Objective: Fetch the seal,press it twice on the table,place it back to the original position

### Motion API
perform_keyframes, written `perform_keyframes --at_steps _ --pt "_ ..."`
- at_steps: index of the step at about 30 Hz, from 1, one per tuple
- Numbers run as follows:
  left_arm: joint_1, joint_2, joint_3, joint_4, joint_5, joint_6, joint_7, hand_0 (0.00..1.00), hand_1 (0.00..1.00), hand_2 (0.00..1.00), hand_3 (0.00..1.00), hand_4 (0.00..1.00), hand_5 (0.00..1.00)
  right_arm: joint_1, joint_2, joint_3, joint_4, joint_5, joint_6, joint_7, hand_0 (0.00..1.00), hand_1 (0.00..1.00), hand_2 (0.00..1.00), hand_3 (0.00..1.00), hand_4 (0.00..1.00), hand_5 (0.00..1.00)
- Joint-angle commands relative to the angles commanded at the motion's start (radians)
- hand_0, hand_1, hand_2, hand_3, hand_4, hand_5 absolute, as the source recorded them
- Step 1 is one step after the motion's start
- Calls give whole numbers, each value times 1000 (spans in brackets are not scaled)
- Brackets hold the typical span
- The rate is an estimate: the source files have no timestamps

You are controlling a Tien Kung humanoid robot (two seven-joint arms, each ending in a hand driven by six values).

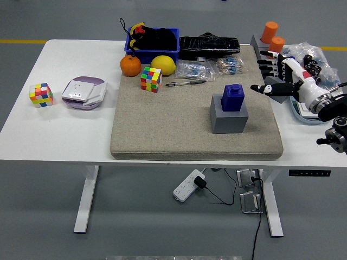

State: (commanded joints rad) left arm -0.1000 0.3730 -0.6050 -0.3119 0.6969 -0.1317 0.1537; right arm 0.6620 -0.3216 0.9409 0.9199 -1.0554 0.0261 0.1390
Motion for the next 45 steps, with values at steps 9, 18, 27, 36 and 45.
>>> perform_keyframes --at_steps 9,18,27,36,45 --pt "-3 -3 7 1 -3 -2 0 819 802 766 817 774 267 1 36 -21 -24 -10 -12 28 813 833 824 918 924 2" --pt "-6 -7 15 1 -6 -5 -1 819 800 766 817 775 268 12 61 -87 -71 -28 -41 78 824 787 727 852 898 2" --pt "-8 -7 19 1 -7 -7 -2 819 802 766 817 776 269 19 68 -131 -97 -52 -63 102 825 786 720 846 872 2" --pt "-13 -7 23 -1 -7 -8 -2 819 800 766 817 776 268 26 76 -158 -117 -34 -86 122 814 757 705 825 754 2" --pt "-11 -8 26 0 -10 -9 -2 819 800 765 817 776 268 23 83 -183 -117 -17 -86 120 781 742 703 817 745 2"
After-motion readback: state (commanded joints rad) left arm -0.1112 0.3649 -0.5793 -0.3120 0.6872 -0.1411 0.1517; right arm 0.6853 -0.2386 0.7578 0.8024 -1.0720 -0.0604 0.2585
